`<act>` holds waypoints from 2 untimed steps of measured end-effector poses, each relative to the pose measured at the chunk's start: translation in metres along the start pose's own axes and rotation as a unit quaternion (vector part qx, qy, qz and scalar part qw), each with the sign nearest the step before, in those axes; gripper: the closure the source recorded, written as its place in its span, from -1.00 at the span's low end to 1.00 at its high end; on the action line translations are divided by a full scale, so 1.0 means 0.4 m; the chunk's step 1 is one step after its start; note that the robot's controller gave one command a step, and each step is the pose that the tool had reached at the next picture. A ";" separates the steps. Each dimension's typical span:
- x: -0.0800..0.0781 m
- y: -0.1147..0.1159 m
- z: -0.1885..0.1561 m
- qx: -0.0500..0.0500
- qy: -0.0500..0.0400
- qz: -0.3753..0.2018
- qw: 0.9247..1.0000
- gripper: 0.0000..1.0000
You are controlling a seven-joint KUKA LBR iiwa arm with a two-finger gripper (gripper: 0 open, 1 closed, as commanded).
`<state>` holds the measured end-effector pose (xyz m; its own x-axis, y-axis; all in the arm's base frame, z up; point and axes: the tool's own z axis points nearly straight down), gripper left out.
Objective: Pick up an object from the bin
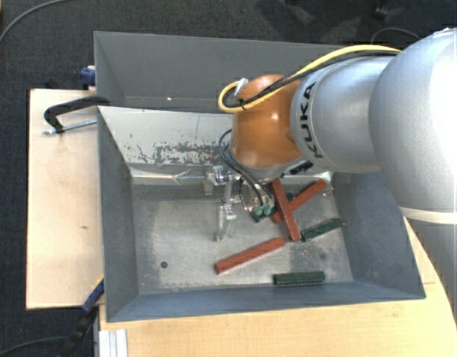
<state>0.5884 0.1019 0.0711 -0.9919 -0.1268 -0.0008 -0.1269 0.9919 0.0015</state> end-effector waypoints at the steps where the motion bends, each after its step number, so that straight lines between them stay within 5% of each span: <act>1: 0.044 -0.191 0.000 0.002 0.001 0.002 1.000 -1.00; 2: 0.081 -0.377 -0.001 0.002 0.000 -0.086 0.996 -1.00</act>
Offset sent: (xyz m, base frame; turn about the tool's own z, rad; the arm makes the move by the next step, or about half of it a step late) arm -0.0087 -0.0735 -0.0011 -0.0035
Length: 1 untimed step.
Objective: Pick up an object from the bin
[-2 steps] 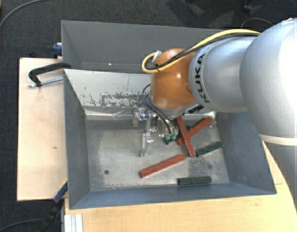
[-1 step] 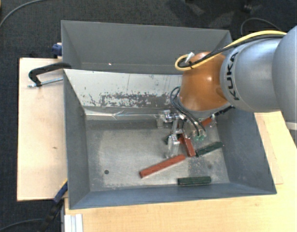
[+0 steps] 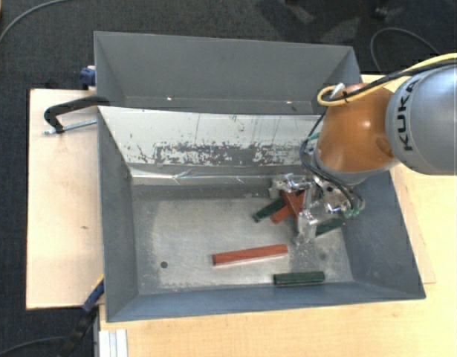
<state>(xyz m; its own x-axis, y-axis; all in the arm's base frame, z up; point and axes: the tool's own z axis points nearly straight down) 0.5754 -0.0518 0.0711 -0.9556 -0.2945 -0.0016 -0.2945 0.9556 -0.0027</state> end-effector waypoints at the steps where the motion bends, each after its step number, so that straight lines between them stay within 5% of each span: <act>1: -0.003 0.008 0.000 -0.002 0.000 -0.002 1.000 1.00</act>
Offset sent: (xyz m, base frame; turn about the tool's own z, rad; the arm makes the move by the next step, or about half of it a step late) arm 0.0000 0.0000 0.0000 0.0000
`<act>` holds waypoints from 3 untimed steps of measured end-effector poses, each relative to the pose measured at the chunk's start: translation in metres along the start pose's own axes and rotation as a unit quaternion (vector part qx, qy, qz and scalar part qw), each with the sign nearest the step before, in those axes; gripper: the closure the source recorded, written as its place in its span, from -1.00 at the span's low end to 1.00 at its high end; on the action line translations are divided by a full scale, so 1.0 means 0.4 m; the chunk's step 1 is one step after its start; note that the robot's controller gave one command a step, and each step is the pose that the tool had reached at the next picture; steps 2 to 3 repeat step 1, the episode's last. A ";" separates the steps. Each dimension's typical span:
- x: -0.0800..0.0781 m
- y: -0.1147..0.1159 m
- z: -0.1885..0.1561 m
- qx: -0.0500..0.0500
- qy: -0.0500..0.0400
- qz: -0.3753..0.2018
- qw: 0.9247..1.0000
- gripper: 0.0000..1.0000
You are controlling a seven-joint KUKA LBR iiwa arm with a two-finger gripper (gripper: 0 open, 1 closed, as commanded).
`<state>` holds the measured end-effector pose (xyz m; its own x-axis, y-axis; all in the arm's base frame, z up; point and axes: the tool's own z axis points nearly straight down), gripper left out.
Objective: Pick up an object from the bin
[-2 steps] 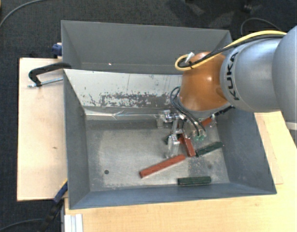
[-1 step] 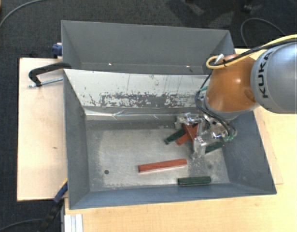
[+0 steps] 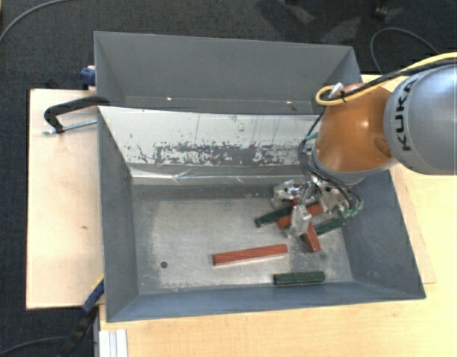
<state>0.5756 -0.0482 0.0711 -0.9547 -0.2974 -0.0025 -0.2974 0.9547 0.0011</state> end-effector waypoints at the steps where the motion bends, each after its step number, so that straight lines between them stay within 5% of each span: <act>1: 0.051 0.002 -0.373 0.003 -0.006 0.004 1.000 1.00; 3: 0.051 0.002 -0.373 0.003 -0.006 0.004 1.000 1.00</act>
Offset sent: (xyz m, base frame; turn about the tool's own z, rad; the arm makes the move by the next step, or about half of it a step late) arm -0.0226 -0.0060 0.1431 0.0073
